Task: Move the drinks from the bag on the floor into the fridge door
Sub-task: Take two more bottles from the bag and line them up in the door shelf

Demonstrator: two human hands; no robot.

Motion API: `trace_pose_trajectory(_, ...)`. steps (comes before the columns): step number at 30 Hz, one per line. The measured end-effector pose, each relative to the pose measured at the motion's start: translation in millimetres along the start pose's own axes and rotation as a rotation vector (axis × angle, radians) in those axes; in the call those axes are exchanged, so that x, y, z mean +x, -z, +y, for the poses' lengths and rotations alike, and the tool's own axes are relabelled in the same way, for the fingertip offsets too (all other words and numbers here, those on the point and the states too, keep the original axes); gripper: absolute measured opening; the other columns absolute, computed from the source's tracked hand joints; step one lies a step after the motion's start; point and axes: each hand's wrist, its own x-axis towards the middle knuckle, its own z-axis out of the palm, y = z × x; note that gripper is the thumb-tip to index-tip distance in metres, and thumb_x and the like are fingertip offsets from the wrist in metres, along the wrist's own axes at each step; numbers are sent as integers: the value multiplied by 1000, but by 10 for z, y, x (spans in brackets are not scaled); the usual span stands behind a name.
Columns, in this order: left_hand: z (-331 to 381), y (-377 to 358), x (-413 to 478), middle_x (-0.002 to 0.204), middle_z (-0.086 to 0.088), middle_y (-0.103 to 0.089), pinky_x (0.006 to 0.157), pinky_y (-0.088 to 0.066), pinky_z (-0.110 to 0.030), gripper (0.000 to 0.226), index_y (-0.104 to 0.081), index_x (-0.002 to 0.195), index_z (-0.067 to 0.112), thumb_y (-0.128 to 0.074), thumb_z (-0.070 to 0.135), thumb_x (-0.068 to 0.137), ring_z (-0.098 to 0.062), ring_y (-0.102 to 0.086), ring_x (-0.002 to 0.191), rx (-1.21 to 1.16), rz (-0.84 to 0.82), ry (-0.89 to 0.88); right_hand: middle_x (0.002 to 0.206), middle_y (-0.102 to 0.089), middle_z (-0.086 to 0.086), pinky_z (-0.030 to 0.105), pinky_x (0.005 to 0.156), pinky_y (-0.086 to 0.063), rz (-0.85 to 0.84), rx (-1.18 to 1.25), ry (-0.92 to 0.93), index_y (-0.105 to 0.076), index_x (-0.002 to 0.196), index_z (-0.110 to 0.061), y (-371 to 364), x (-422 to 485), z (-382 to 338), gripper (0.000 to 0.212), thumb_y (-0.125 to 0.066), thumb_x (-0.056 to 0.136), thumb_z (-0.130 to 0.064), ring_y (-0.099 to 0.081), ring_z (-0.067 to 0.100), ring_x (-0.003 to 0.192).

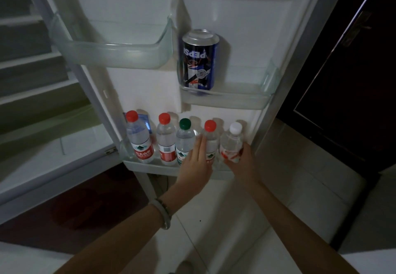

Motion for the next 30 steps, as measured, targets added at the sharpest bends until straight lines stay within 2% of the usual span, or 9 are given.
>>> trace_pose_trajectory(3,-34,-47,-155,154,-13,-18,113,-12,-43,80,-9,147,8,-60,24,86,-27,-21,140,172,3,-117,119,-57,10,47,86,-51,27,-19,53,-46,121,-12,110,-100,-12,67,-82,66,-24,-58,28,105)
trace_pose_trajectory(6,-79,-192,-250,149,-13,-33,110,-15,-44,75,-25,143,7,-64,29,82,-29,-31,136,271,-94,-256,120,-51,11,43,90,-48,36,-41,79,-44,121,-12,230,-202,13,65,-79,66,-14,-53,29,108)
trace_pose_trajectory(8,-105,-303,-275,148,-14,-33,112,-16,-44,72,-25,143,6,-58,35,85,-29,-29,137,364,-188,-307,120,-49,15,36,90,-44,5,-81,123,-45,121,-8,314,-275,40,63,-78,67,-10,-50,30,109)
trace_pose_trajectory(11,-61,-423,-246,153,-13,-22,113,-4,-39,66,-17,146,7,-44,38,93,-27,-17,141,413,-273,-330,122,-49,20,28,88,-37,-48,-173,199,-44,125,-2,447,-378,87,66,-78,68,-8,-48,31,111)
trace_pose_trajectory(15,41,-455,-200,154,-13,-20,114,-1,-39,71,-14,147,6,-47,37,92,-28,-15,141,427,-327,-286,127,-48,15,13,89,-25,-72,-253,258,-43,128,-5,601,-460,154,69,-77,69,-11,-45,27,116)
trace_pose_trajectory(19,136,-435,-204,152,-11,-23,115,-7,-41,74,-15,146,7,-52,37,89,-27,-18,140,408,-359,-206,134,-45,14,14,96,-21,-119,-319,300,-41,131,-7,701,-570,193,69,-75,72,-16,-38,27,125)
trace_pose_trajectory(23,230,-403,-235,152,-10,-25,116,-7,-44,72,-18,145,9,-54,36,88,-27,-19,140,392,-375,-138,138,-42,12,15,96,-19,-155,-337,331,-39,132,-7,792,-704,185,62,-69,78,-14,-34,25,128)
trace_pose_trajectory(25,238,-391,-301,153,-10,-20,117,-5,-45,75,-14,146,10,-54,34,88,-26,-14,141,411,-400,-127,137,-42,13,14,95,-19,-141,-346,342,-41,131,-6,888,-712,175,58,-66,79,-10,-34,27,128)
trace_pose_trajectory(30,197,-347,-558,157,-9,-8,116,-1,-48,78,-4,148,12,-52,32,89,-24,-1,144,470,-414,-134,135,-47,19,24,103,-25,-55,-358,369,-45,130,-1,1117,-752,175,52,-61,81,-4,-39,33,127)
